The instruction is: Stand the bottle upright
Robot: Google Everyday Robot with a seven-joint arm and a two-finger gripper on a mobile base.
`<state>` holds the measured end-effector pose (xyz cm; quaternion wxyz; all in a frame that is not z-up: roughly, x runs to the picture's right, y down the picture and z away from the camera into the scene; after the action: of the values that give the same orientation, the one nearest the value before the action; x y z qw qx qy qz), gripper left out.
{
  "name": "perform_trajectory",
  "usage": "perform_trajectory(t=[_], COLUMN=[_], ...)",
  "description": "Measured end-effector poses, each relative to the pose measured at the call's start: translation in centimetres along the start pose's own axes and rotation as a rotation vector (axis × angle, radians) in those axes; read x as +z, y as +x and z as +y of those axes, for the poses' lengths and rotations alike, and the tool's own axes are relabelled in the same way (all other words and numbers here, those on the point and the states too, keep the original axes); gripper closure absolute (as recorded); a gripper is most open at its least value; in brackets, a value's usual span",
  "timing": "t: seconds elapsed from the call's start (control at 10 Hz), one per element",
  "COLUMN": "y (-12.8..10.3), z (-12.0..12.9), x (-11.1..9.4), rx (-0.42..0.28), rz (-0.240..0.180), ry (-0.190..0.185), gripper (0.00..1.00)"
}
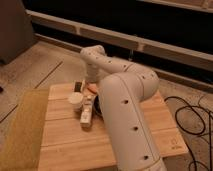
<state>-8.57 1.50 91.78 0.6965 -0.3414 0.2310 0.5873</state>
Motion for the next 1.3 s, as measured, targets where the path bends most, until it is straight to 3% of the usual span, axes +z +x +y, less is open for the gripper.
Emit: perform_trajectory(t=[0.3,0.6,0.9,1.3], y=[-1.3,-2.2,-3.2,-4.1], z=[0.6,1.3,2.0,3.0], x=[0.6,1.7,3.3,3.9], rx=[-0.054,-0.087,-0.127,-0.148], rz=[0.027,0.047,0.058,0.029], ry=[0.034,0.033,-0.004,-0.081], gripper=[0.28,0.28,0.28,0.28])
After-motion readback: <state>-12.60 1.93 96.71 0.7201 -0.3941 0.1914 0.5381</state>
